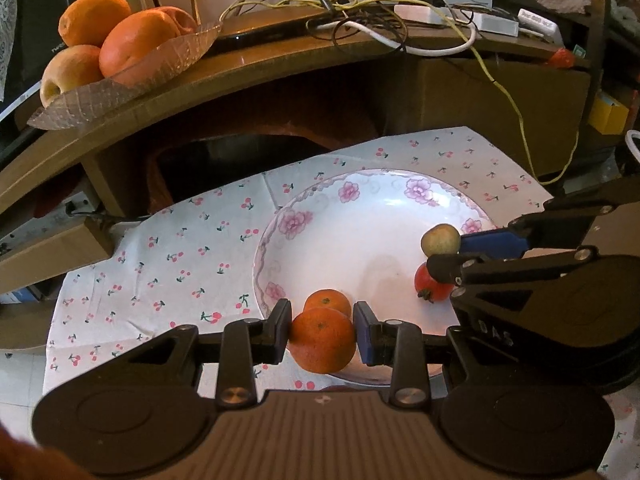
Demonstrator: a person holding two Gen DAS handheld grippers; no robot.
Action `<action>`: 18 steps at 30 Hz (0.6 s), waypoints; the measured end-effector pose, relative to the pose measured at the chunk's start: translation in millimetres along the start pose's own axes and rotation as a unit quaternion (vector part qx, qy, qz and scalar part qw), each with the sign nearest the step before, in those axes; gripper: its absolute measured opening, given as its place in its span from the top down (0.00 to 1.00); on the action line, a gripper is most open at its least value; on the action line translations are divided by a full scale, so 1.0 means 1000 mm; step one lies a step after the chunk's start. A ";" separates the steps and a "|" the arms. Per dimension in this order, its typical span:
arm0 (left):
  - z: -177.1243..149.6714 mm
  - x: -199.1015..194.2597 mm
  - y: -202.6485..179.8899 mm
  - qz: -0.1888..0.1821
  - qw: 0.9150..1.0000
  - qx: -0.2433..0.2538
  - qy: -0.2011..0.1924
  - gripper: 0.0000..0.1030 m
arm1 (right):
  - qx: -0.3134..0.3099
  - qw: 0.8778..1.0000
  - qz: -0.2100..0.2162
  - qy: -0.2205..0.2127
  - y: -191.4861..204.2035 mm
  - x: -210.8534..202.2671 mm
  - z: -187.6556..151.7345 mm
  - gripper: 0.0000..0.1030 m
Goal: Organize fruits
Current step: 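Carry the orange in left tool to the bowl while right tool carries the green fruit, then open left tool releasing the orange while right tool releases the green fruit in the bowl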
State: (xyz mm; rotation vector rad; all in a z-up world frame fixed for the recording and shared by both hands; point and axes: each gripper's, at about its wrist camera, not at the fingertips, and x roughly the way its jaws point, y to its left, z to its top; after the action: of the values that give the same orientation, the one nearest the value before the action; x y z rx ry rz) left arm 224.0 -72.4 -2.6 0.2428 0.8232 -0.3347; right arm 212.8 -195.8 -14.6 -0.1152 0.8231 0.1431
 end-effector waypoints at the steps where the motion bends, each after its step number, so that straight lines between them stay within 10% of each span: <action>1: 0.000 0.001 0.000 0.000 1.000 0.000 0.001 0.62 | 0.000 1.000 -0.001 -0.001 0.000 0.000 0.000 0.80; 18: 0.002 0.008 0.000 -0.001 1.000 -0.003 0.004 0.61 | -0.011 1.000 -0.005 -0.006 0.000 -0.003 -0.002 0.80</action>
State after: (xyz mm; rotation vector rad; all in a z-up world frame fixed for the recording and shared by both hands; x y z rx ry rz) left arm 230.5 -74.3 -7.4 0.2379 0.8328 -0.3339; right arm 209.1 -196.2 -14.1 -0.1395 0.8091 0.1432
